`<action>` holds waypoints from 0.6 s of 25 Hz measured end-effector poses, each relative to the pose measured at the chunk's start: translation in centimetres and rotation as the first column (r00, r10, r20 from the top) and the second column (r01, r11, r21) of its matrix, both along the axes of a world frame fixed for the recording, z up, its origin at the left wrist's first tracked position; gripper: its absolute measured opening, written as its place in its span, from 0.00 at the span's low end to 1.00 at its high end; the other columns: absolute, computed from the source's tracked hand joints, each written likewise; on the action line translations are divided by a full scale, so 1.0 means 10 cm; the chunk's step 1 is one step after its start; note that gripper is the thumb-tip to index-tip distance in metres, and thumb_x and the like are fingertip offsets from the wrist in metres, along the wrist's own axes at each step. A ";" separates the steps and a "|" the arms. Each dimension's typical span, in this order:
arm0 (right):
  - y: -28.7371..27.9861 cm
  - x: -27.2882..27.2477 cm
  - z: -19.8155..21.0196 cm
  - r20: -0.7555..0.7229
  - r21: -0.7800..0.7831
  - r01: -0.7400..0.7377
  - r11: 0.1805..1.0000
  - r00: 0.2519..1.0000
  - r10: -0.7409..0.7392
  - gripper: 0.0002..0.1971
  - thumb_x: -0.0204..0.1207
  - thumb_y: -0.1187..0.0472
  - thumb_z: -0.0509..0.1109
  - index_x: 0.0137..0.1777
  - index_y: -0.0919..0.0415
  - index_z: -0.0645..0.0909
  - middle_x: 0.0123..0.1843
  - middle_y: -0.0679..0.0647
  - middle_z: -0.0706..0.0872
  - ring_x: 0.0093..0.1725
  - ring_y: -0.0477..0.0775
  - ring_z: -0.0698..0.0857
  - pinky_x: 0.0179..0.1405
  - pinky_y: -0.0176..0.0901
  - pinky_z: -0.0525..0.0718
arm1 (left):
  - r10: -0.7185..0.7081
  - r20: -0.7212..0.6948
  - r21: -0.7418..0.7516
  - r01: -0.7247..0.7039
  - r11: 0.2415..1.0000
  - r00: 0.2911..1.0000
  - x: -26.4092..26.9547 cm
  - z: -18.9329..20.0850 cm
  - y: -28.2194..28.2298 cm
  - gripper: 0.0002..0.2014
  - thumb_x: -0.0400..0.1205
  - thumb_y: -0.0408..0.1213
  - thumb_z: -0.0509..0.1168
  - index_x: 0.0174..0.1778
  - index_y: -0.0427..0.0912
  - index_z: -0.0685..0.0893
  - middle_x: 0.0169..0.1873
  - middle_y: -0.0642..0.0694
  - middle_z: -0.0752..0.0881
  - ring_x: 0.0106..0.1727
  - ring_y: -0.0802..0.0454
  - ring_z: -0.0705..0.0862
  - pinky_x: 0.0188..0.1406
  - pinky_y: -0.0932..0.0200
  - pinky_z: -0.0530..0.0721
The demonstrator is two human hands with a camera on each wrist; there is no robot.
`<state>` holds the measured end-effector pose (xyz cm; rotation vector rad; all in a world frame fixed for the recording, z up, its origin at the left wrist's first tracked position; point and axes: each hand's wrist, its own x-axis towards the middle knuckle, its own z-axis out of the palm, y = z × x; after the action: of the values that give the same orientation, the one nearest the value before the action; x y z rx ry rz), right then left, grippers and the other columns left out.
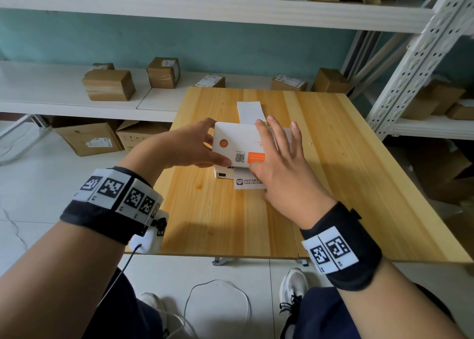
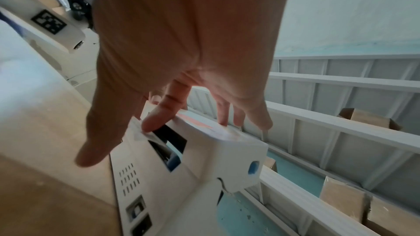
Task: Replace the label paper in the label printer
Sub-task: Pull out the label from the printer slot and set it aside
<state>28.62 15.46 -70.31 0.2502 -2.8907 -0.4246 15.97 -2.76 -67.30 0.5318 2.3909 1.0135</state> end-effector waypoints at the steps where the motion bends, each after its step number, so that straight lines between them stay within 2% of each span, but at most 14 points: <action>1: -0.01 0.00 0.00 -0.005 0.002 -0.003 1.000 1.000 0.003 0.12 0.70 0.60 0.79 0.53 0.54 0.86 0.87 0.73 0.57 0.87 0.78 0.49 0.79 0.83 0.50 | 0.005 0.004 0.002 -0.005 1.000 1.000 0.01 0.00 0.00 0.41 0.72 0.36 0.80 0.78 0.52 0.66 0.59 0.49 0.85 0.50 0.50 0.91 0.35 0.62 0.91; 6: 0.00 0.00 0.03 -0.065 -0.166 -0.070 0.984 0.996 0.060 0.04 0.70 0.63 0.78 0.44 0.61 0.91 0.84 0.72 0.67 0.84 0.74 0.63 0.78 0.77 0.63 | 0.010 -0.005 -0.004 -0.010 1.000 1.000 0.02 -0.01 0.01 0.42 0.72 0.36 0.81 0.78 0.52 0.65 0.59 0.49 0.85 0.51 0.49 0.91 0.39 0.57 0.93; 8: 0.05 0.02 0.06 -0.070 -0.289 -0.098 0.952 0.994 0.081 0.02 0.74 0.64 0.76 0.43 0.60 0.91 0.84 0.67 0.70 0.85 0.69 0.63 0.81 0.69 0.65 | 0.008 -0.005 -0.002 -0.008 1.000 1.000 0.01 -0.03 0.01 0.42 0.72 0.36 0.80 0.79 0.53 0.64 0.59 0.48 0.86 0.52 0.47 0.91 0.43 0.52 0.94; 10: 0.12 0.06 0.11 -0.079 -0.453 -0.131 0.882 0.991 0.107 0.04 0.76 0.64 0.74 0.42 0.55 0.87 0.79 0.59 0.79 0.85 0.61 0.66 0.80 0.57 0.67 | 0.004 -0.001 0.005 -0.004 1.000 1.000 0.00 -0.04 0.01 0.43 0.72 0.35 0.80 0.79 0.54 0.64 0.59 0.48 0.86 0.53 0.47 0.90 0.46 0.49 0.93; 11: 0.16 0.09 0.13 -0.095 -0.547 -0.145 0.824 0.989 0.111 0.05 0.77 0.65 0.73 0.42 0.54 0.85 0.73 0.56 0.85 0.83 0.59 0.70 0.77 0.54 0.70 | 0.003 0.002 0.008 -0.003 1.000 1.000 -0.01 -0.05 0.01 0.43 0.72 0.35 0.80 0.79 0.54 0.64 0.59 0.49 0.86 0.53 0.47 0.90 0.46 0.49 0.93; 13: 0.25 0.16 0.19 -0.097 -0.711 -0.135 0.691 0.991 0.094 0.04 0.78 0.63 0.73 0.44 0.53 0.83 0.59 0.51 0.91 0.73 0.54 0.81 0.69 0.51 0.79 | 0.000 0.002 0.013 0.000 1.000 1.000 -0.01 -0.05 0.00 0.43 0.72 0.35 0.80 0.79 0.54 0.64 0.59 0.49 0.86 0.53 0.48 0.90 0.44 0.52 0.93; 15: 0.35 0.22 0.26 -0.107 -0.790 -0.113 0.603 0.993 0.045 0.02 0.80 0.58 0.72 0.47 0.50 0.82 0.53 0.47 0.89 0.59 0.47 0.85 0.57 0.46 0.84 | -0.002 -0.003 0.016 0.002 1.000 1.000 -0.01 -0.06 0.00 0.43 0.72 0.36 0.80 0.79 0.55 0.65 0.59 0.50 0.86 0.53 0.49 0.90 0.41 0.55 0.93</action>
<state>30.83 18.94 -67.66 0.1914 -2.6442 0.8709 15.86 -2.77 -67.90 0.5422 2.3859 1.0328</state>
